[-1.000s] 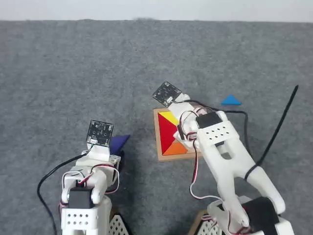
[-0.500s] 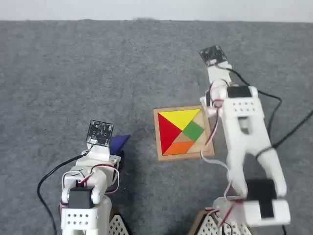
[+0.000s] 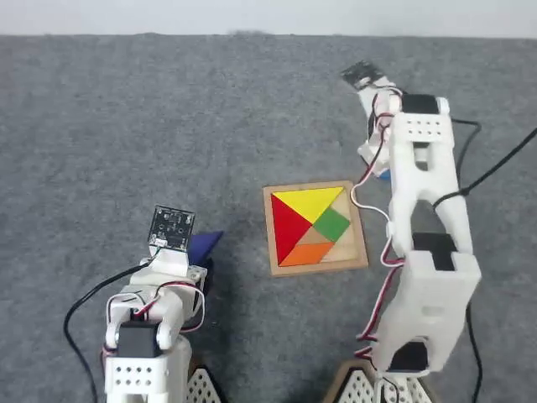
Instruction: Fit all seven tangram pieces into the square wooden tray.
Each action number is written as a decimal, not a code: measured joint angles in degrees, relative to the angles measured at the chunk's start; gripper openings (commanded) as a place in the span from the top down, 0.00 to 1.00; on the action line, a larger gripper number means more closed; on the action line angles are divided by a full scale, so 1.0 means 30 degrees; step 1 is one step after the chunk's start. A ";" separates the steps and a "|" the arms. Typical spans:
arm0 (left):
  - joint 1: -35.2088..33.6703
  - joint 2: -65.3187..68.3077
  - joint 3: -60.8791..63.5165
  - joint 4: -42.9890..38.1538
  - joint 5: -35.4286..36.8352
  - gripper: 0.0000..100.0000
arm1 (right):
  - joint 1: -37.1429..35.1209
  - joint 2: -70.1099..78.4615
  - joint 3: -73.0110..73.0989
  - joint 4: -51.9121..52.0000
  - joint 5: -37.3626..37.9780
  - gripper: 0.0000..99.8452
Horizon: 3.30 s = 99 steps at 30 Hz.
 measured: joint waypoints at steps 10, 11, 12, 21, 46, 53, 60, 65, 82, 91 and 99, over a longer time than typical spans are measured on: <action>0.0000 0.0000 0.0000 0.0000 0.0000 0.80 | 0.1231 0.0645 -0.0733 -0.0733 0.3868 0.86; 0.0000 0.0000 0.0000 0.0000 0.0000 0.80 | 0.1407 0.0791 -0.0733 -0.0791 0.4630 0.86; 0.0000 0.0000 0.0000 0.0000 0.0000 0.80 | 0.1495 0.0938 -0.0703 -0.0850 0.5333 0.85; 0.0000 0.0000 0.0000 0.0000 0.0000 0.80 | 0.2081 0.2051 -0.0674 -0.1817 0.8527 0.85; 0.0000 0.0000 0.0000 0.0000 0.0000 0.80 | 0.1582 0.6271 -0.2198 -0.2227 1.1839 0.86; 0.0000 0.0000 0.0000 0.0000 0.0000 0.80 | 0.1758 0.6300 -0.2374 -0.1846 1.1868 0.99; 0.0000 0.0000 0.0000 0.0000 0.0000 0.80 | 0.1875 0.5890 -0.2022 -0.1788 0.9407 0.99; 0.0000 0.0000 0.0000 0.0000 0.0000 0.80 | 0.1817 0.4278 -0.1963 0.0586 0.6623 0.99; 0.0000 0.0000 0.0000 0.0000 0.0000 0.80 | -0.5011 -0.3927 0.0908 0.5890 -0.2110 0.99; 0.0000 0.0000 0.0000 0.0000 0.0000 0.80 | -0.6593 -0.5656 0.9260 -0.2110 -0.7707 0.99; 0.0000 0.0000 0.0000 0.0000 0.0000 0.80 | -0.6593 -0.3458 0.8293 -0.2520 -0.8205 0.99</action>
